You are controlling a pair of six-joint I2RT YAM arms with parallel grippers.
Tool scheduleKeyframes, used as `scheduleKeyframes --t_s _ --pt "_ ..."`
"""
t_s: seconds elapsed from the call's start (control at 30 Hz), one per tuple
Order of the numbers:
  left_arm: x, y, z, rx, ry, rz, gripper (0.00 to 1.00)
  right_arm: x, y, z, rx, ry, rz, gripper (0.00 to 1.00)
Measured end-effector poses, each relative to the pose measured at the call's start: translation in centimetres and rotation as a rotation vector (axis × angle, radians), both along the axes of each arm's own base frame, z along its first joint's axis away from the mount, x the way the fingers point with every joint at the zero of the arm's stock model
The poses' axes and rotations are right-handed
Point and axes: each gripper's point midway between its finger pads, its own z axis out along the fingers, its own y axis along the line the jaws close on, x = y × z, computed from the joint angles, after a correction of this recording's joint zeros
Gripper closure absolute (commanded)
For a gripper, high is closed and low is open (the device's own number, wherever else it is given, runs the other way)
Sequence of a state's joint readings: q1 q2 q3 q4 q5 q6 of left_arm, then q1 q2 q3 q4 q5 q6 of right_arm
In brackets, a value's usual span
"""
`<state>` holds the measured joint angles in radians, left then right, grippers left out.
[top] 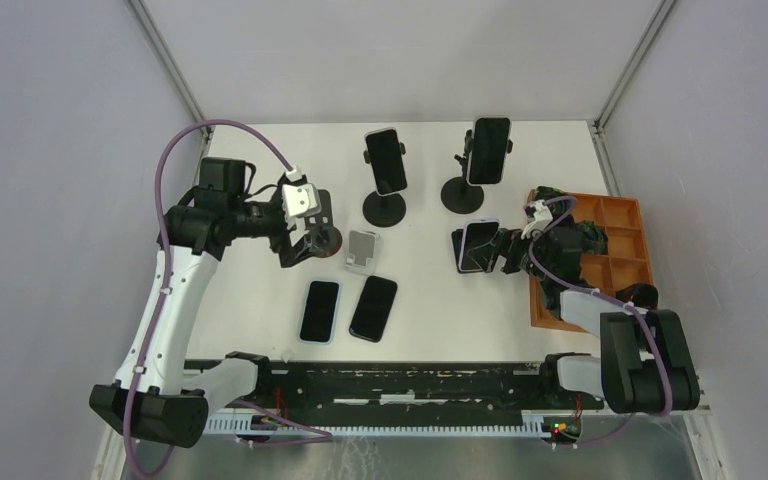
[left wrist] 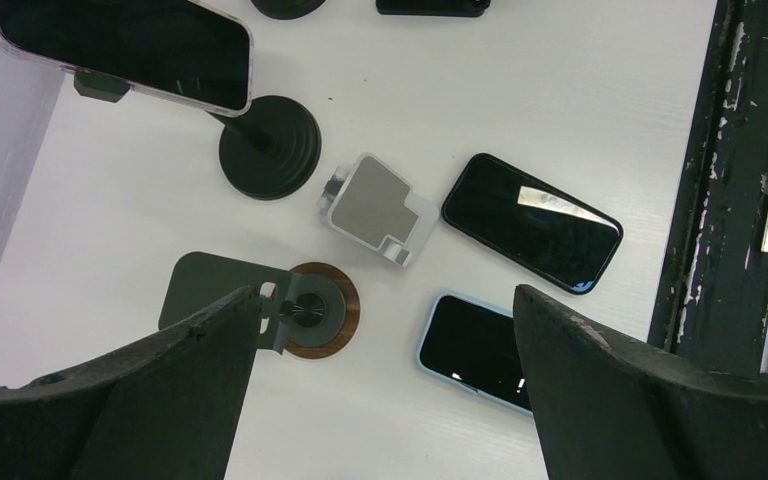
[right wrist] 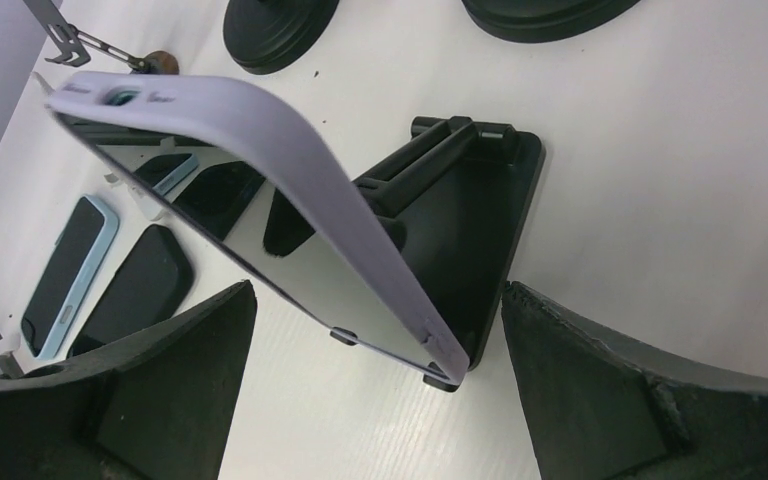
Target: Remove the phone from the phone stand
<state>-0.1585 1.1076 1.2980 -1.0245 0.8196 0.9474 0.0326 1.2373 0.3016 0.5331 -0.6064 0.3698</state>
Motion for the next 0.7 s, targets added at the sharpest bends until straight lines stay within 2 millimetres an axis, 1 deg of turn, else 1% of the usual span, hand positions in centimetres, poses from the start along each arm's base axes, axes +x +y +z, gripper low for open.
scheduleKeyframes --t_s 0.17,0.27,0.43,0.6,0.7 --pt "-0.1 0.0 -0.2 -0.001 0.016 -0.003 0.0 0.8 0.3 -0.9 0.01 0.003 0.014 0.03" --pt "-0.3 0.0 -0.4 0.0 0.03 -0.004 0.0 0.9 1.0 -0.7 0.035 -0.009 0.041 0.09" --pt "-0.4 -0.2 -0.4 -0.006 0.035 -0.01 0.0 0.5 3.3 -0.3 0.061 -0.031 0.11 0.26" --pt "-0.4 -0.2 -0.4 -0.01 0.036 -0.014 0.0 -0.1 5.0 -0.7 0.066 -0.02 0.152 0.38" --pt "-0.5 -0.2 -0.4 -0.01 0.039 -0.014 0.0 -0.2 5.4 -0.6 0.068 -0.022 0.158 0.53"
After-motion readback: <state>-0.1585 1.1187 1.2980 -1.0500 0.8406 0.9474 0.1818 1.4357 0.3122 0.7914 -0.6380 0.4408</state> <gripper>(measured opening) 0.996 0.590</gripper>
